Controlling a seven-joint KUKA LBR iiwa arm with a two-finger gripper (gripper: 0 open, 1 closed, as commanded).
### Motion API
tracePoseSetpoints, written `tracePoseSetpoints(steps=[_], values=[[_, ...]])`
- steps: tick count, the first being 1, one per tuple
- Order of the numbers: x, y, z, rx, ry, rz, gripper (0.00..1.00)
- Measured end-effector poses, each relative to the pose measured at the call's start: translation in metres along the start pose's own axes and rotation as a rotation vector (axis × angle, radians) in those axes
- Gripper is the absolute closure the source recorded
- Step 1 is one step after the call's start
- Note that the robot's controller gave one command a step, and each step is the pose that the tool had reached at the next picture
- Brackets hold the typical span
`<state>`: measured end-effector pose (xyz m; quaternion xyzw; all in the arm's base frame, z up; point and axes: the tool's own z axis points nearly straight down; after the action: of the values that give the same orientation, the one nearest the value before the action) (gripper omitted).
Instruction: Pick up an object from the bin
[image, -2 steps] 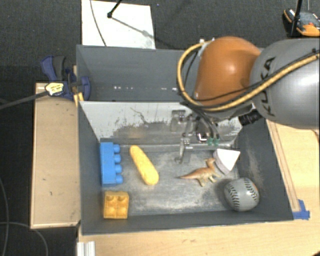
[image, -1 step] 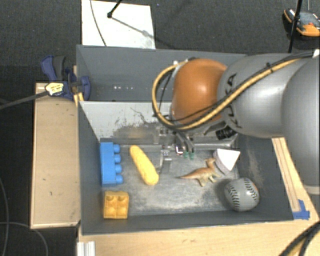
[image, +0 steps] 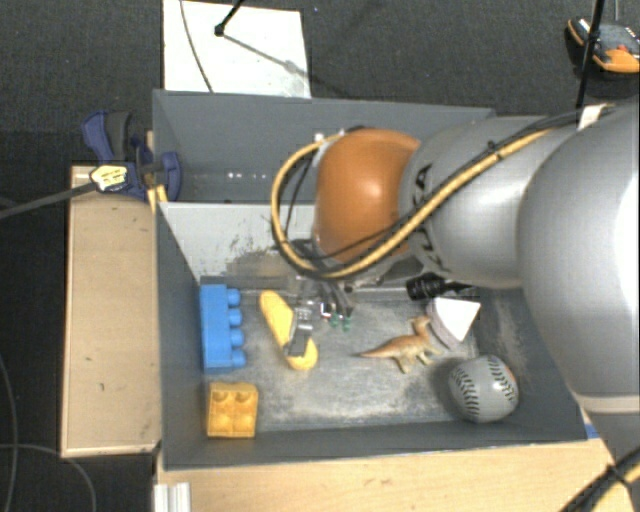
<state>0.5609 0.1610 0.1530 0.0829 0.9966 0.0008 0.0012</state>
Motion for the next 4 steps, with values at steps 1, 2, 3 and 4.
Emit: tracePoseSetpoints(steps=[1,2,3,4], values=[[-0.008,0.0,0.004,-0.001,-0.002,0.126,0.0],[0.0,0.004,0.056,-0.001,-0.002,0.284,0.0],[-0.006,0.01,0.081,0.002,0.001,0.285,1.0],[-0.006,0.01,0.081,0.002,0.001,0.285,1.0]])
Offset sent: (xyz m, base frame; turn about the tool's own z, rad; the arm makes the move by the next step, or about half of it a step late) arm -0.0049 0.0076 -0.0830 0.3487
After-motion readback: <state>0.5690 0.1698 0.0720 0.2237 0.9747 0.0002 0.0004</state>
